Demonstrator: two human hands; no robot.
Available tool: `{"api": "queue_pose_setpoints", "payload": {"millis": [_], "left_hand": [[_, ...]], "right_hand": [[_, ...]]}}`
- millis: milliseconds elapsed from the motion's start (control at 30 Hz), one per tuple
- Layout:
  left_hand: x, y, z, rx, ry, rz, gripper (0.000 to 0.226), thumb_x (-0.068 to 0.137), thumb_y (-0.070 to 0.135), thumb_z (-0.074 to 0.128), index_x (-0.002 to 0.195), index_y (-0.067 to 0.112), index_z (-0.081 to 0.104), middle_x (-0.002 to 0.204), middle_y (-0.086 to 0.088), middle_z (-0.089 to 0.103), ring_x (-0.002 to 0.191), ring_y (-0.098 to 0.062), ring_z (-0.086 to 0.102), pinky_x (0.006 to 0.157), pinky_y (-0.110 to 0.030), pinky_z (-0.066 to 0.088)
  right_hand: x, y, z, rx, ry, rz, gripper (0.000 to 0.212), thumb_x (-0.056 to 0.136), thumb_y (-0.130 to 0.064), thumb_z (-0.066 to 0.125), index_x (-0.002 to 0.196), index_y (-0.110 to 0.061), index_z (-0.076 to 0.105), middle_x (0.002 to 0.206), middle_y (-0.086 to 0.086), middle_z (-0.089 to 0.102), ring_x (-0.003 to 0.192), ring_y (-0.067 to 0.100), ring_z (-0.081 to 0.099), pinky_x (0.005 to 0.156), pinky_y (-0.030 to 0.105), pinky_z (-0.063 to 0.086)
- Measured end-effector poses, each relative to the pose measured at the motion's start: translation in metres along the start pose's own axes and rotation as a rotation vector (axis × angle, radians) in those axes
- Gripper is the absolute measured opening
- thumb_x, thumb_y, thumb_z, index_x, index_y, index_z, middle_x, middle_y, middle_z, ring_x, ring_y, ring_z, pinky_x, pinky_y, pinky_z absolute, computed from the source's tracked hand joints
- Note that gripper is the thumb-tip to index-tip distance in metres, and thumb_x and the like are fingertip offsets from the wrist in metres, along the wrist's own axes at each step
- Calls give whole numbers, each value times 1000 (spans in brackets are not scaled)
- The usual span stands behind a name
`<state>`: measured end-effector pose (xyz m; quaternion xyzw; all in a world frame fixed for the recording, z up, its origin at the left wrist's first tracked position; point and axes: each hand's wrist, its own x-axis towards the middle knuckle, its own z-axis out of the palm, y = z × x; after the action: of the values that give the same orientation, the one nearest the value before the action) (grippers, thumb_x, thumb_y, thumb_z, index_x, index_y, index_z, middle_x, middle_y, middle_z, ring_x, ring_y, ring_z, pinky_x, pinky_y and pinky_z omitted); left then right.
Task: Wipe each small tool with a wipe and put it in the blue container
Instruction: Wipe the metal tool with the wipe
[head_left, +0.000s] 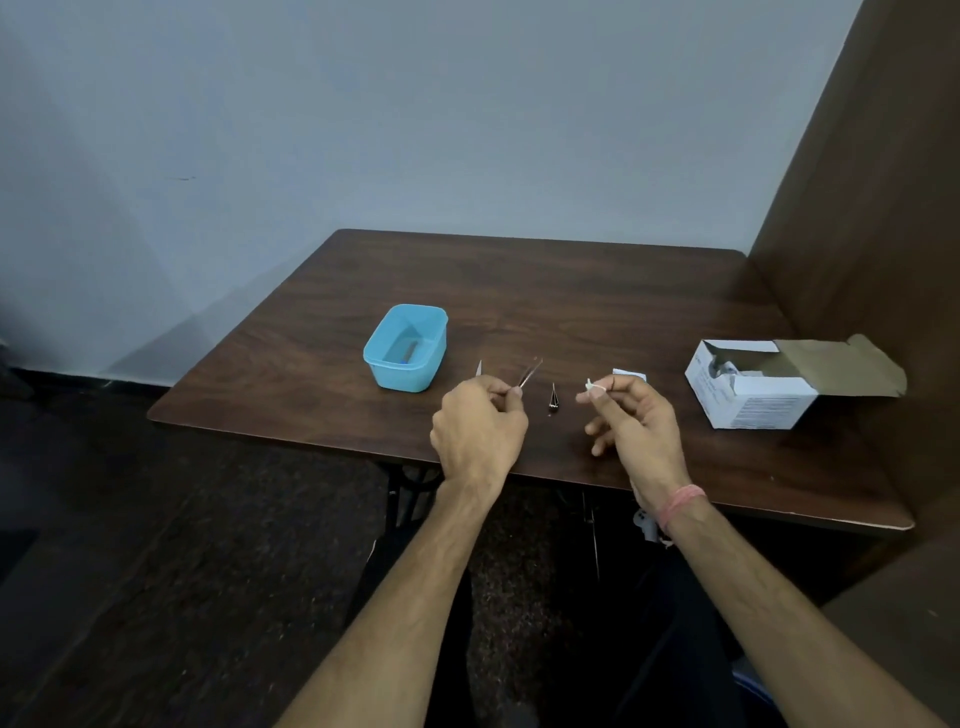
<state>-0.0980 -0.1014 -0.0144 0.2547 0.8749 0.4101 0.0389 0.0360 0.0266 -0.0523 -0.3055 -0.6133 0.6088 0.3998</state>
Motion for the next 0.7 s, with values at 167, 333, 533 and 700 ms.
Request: {"api": "queue_pose_setpoints", "payload": {"millis": [167,333,533,700], "left_hand": [[-26,8,7,-326,-223,-38,16,106,41,74,96,29,78,84,13,80,66,-6,76,67,-27,58],[-29,26,37,-614,-521,-214,11,111,19,71,107,9,75,91,-1,87,56,-11,69,45,-24,51],[-31,23,59,-548,-525,-75,12,111,13,69,110,10,80,90,-3,85,58,-11,73,52,-30,62],[-29,15,61,-538,-483,-17,12,111,13,70,115,10,81,93,-2,85,60,-14,77,51,-30,64]], "right_hand": [[-6,-10,-43,-270,-37,-104,4,108,-15,70,108,-19,68,104,2,81,66,14,67,51,26,52],[-9,-22,-83,-549,155,-275,14,104,-27,77,118,-30,77,102,-17,80,59,12,73,66,27,61],[-1,-15,-95,-829,226,-501,13,104,-29,77,115,-29,83,96,-14,80,71,8,66,70,41,61],[3,-4,-88,-897,170,-609,8,104,-26,78,111,-24,83,102,-13,75,70,5,57,66,35,57]]}}
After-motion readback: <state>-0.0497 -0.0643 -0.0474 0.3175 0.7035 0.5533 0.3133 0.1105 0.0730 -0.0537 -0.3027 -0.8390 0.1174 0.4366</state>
